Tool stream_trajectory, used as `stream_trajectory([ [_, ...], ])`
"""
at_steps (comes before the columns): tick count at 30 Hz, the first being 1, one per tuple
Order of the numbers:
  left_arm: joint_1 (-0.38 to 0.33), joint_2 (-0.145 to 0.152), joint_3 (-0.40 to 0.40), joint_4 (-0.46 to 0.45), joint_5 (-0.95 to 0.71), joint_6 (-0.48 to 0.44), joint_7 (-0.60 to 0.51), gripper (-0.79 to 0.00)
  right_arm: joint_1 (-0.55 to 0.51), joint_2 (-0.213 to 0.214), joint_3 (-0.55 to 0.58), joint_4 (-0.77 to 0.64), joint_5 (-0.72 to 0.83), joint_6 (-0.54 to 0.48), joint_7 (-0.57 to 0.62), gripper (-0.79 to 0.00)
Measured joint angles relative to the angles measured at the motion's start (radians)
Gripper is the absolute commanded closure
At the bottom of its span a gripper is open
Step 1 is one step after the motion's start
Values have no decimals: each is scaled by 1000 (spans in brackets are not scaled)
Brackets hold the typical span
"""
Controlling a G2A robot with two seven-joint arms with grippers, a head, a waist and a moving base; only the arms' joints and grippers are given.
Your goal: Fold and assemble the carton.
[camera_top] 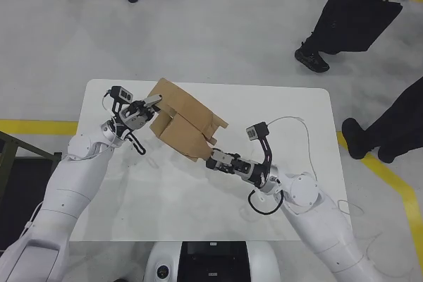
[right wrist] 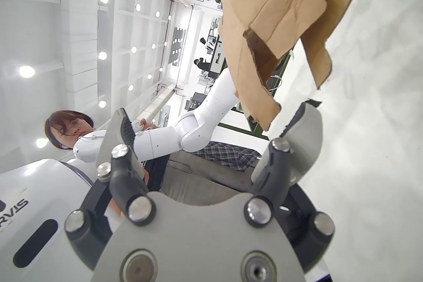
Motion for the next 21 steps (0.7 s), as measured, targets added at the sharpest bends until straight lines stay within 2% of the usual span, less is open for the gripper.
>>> stream_trajectory([
  [4, -5, -4, -7, 6, 12, 2, 4, 0, 10, -3, -8, 1, 10, 0, 3, -699],
  [8, -13, -6, -14, 20, 42, -8, 16, 0, 13, -5, -10, -6, 20, -2, 3, -653],
  [15, -24, -13, -20, 47, 79, -13, 30, 0, 18, -7, -11, -15, 33, 0, -3, -646],
  [21, -20, -17, -21, 41, 122, -33, 36, 0, 40, -15, -31, -3, 21, 0, -19, -610],
])
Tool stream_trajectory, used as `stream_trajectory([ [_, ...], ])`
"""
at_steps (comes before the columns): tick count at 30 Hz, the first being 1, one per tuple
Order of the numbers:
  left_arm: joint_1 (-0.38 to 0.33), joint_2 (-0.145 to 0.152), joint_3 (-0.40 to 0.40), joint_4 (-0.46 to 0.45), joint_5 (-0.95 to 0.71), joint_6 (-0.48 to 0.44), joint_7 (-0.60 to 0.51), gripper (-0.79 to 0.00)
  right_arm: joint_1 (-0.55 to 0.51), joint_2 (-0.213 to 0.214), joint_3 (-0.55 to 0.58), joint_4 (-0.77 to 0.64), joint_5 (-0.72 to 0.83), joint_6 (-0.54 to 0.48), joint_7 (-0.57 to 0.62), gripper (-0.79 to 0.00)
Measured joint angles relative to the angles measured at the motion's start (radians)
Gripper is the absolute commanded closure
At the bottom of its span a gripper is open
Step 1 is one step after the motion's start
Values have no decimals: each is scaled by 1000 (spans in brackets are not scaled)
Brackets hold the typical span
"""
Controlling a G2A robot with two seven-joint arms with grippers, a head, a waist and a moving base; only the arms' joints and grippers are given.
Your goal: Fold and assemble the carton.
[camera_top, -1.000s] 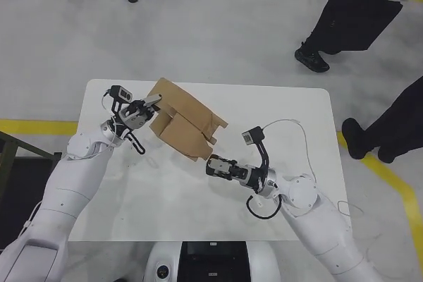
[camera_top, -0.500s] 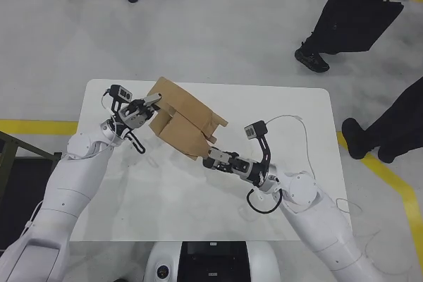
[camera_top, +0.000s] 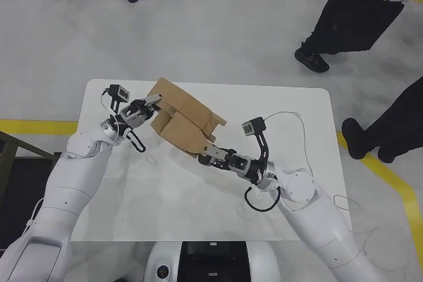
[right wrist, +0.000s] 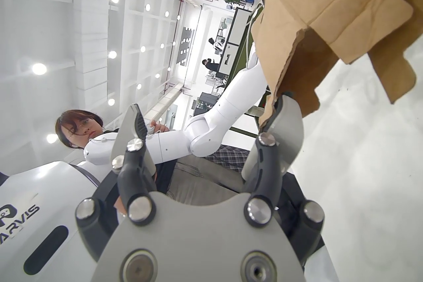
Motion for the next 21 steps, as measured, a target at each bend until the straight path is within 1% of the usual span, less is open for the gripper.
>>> stream_trajectory([
  [7, 12, -3, -13, -13, 24, -9, 7, 0, 10, -5, -9, 15, -23, 6, -25, -502],
  [10, 19, -3, -20, -27, 29, -7, 7, 0, 14, -7, -14, 22, -33, 13, -36, -517],
  [14, 26, -4, -29, -38, 32, -7, 6, 0, 21, -11, -21, 35, -45, 15, -47, -505],
  [16, 28, -5, -33, -43, 34, -5, 7, 0, 23, -13, -25, 42, -47, 16, -51, -474],
  [18, 32, -6, -37, -50, 36, -3, 8, 0, 27, -15, -29, 49, -51, 18, -54, -431],
  [19, 34, -6, -39, -53, 37, -2, 8, 0, 29, -16, -31, 52, -55, 20, -56, -397],
  [21, 39, -6, -45, -58, 41, -2, 10, 0, 33, -18, -36, 57, -63, 24, -65, -379],
])
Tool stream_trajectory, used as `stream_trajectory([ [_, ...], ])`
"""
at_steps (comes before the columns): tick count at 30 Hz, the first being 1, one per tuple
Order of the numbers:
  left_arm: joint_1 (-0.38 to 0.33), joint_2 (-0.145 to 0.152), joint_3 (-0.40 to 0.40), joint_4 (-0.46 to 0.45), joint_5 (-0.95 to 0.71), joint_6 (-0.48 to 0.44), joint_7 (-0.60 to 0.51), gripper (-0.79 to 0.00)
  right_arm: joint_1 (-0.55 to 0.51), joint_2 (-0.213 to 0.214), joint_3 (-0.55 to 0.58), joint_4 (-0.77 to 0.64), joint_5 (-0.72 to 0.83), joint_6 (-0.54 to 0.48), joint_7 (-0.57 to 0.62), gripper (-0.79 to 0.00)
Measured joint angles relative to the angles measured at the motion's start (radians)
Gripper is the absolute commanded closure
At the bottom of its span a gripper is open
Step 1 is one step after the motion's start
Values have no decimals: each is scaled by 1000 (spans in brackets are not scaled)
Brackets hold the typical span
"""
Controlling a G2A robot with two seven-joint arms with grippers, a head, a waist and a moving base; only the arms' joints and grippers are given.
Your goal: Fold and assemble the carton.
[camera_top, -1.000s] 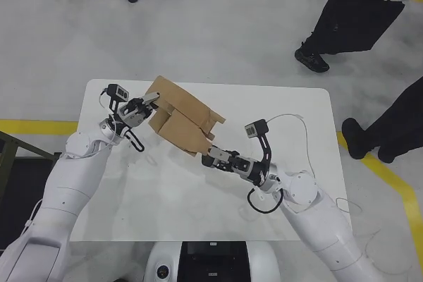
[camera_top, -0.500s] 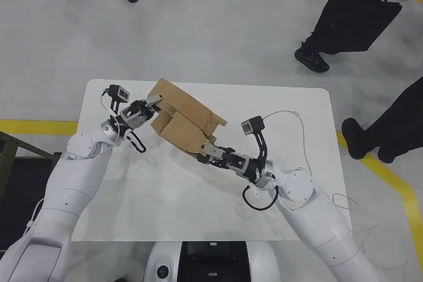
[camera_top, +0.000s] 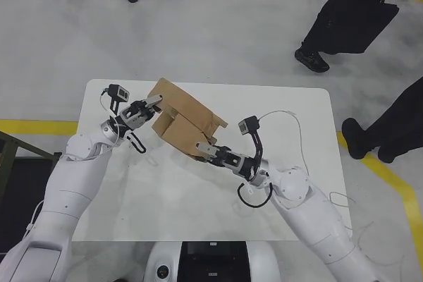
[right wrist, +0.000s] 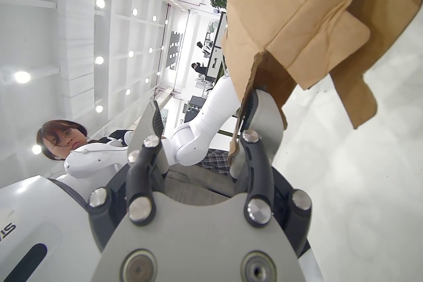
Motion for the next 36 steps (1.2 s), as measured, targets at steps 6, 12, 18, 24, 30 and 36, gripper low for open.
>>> stream_trajectory([
  [6, 14, -1, -17, -10, 6, 4, 12, 0, 7, -8, -17, 13, -11, 5, -27, -320],
  [12, 27, -3, -32, -23, 8, 6, 24, 0, 5, -13, -22, 22, -37, 12, -66, -191],
  [18, 39, -5, -43, -39, 6, 12, 29, 0, -1, -16, -18, 18, -49, 16, -90, -6],
  [24, 50, -8, -51, -50, 7, 13, 31, 0, -7, -17, -9, 10, -55, 19, -101, 0],
  [30, 65, -7, -70, -54, 7, 16, 21, -739, -16, -14, 8, -8, -57, 30, -89, 0],
  [36, 87, 1, -115, -63, 16, 33, 4, -785, -23, -6, 32, -39, -61, 46, -33, 0],
])
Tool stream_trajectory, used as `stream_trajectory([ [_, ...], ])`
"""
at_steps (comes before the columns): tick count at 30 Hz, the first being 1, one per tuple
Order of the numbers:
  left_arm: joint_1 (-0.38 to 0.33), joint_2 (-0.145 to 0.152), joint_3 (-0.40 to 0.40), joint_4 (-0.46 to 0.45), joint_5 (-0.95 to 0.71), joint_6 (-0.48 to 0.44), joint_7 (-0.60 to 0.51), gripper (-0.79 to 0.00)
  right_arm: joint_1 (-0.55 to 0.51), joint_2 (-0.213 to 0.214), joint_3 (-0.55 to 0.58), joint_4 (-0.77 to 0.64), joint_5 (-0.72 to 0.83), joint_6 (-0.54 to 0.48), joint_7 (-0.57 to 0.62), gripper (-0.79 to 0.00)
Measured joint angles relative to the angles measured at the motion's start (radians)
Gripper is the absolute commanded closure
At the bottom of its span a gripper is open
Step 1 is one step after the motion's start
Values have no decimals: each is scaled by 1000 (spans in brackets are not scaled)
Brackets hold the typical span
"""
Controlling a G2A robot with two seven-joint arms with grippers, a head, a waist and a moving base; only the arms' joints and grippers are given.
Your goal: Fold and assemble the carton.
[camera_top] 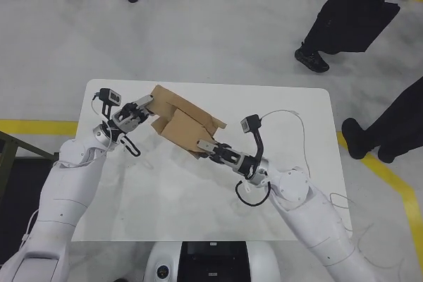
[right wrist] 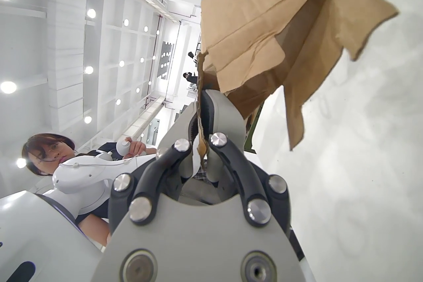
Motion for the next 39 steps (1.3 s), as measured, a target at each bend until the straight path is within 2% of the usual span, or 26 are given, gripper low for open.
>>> stream_trajectory([
  [7, 34, 18, -103, -20, -20, 18, -28, -785, 5, 13, 38, -13, 2, 18, 94, 0],
  [11, 52, 35, -165, -46, 10, 45, -98, -785, 17, 21, 57, -9, 10, -3, 180, 0],
  [15, 63, 48, -199, -67, 35, 125, -174, -785, 22, 26, 72, -2, 32, -5, 237, 0],
  [18, 53, 56, -202, -67, 37, 199, -268, -785, 31, 28, 75, 8, 61, 4, 276, 0],
  [25, 25, 69, -180, -68, 72, 281, -450, -785, 63, 29, 74, 50, 161, -12, 385, 0],
  [31, -14, 74, -150, -63, 75, 372, -533, -785, 73, 31, 80, 73, 182, -17, 410, 0],
  [39, -24, 74, -146, -62, 71, 368, -539, -785, 72, 31, 80, 72, 182, -17, 410, 0],
])
